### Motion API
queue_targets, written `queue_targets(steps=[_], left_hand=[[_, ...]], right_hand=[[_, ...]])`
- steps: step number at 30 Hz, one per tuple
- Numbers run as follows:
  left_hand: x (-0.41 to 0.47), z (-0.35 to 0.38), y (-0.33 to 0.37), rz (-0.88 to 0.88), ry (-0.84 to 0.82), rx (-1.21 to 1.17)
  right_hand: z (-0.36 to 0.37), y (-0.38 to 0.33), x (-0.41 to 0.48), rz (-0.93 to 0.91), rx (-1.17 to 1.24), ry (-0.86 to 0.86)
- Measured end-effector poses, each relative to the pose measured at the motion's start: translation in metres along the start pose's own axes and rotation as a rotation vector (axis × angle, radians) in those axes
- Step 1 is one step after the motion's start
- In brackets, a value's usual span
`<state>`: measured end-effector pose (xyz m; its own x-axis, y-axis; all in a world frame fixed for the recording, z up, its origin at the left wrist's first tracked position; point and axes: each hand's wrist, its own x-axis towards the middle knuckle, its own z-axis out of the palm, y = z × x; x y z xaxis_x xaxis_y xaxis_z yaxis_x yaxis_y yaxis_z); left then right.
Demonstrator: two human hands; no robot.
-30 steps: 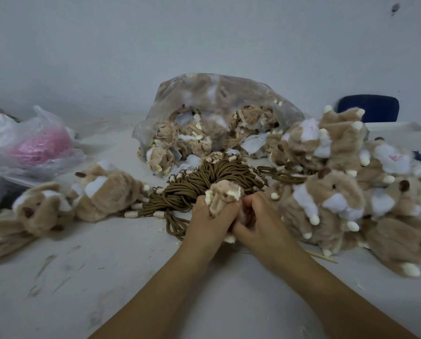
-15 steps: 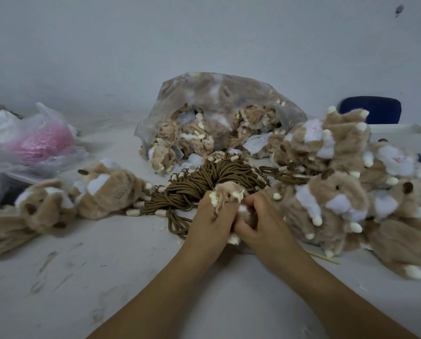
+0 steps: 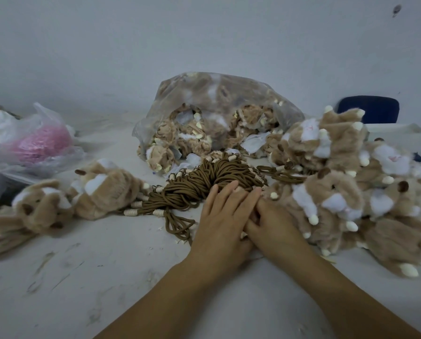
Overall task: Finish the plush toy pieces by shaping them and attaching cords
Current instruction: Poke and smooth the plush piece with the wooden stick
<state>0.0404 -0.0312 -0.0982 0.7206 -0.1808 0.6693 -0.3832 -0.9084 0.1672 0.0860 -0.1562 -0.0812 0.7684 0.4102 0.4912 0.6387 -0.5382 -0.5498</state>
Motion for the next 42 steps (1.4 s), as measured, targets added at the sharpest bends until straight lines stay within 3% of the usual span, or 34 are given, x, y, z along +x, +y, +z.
queue_targets(steps=[6, 11, 13, 15, 17, 19, 22, 28, 30, 34, 42], left_hand=[[0.004, -0.007, -0.006, -0.079, 0.089, 0.01], [0.005, -0.011, -0.014, -0.21, 0.071, -0.037], [0.005, -0.013, -0.021, -0.285, 0.036, -0.081], [0.007, -0.016, -0.023, -0.312, 0.109, -0.112], [0.008, -0.018, -0.022, -0.318, 0.205, -0.126], [0.01, -0.017, -0.024, -0.396, 0.185, -0.149], [0.008, -0.017, -0.028, -0.544, 0.162, -0.114], [0.004, -0.009, -0.015, -0.345, 0.1, -0.015], [0.003, -0.007, -0.016, -0.303, 0.083, -0.051], [0.006, -0.004, -0.008, -0.022, 0.151, -0.076], [0.004, -0.009, -0.014, -0.035, 0.191, -0.023]], right_hand=[[-0.002, -0.015, -0.004, -0.107, -0.212, -0.008], [-0.005, -0.029, -0.008, -0.339, -0.201, 0.242], [-0.008, -0.03, -0.009, -0.366, -0.193, 0.313], [-0.01, -0.03, -0.009, -0.376, -0.183, 0.363], [-0.011, -0.031, -0.008, -0.373, -0.174, 0.382], [-0.011, -0.028, -0.008, -0.316, -0.142, 0.37], [-0.013, -0.024, -0.007, -0.106, 0.05, 0.293], [0.004, -0.025, -0.008, -0.073, -0.015, 0.063], [0.007, -0.023, -0.008, -0.071, -0.023, 0.07], [0.006, -0.02, -0.004, -0.071, 0.037, 0.127], [0.001, -0.036, -0.007, -0.142, 0.003, 0.173]])
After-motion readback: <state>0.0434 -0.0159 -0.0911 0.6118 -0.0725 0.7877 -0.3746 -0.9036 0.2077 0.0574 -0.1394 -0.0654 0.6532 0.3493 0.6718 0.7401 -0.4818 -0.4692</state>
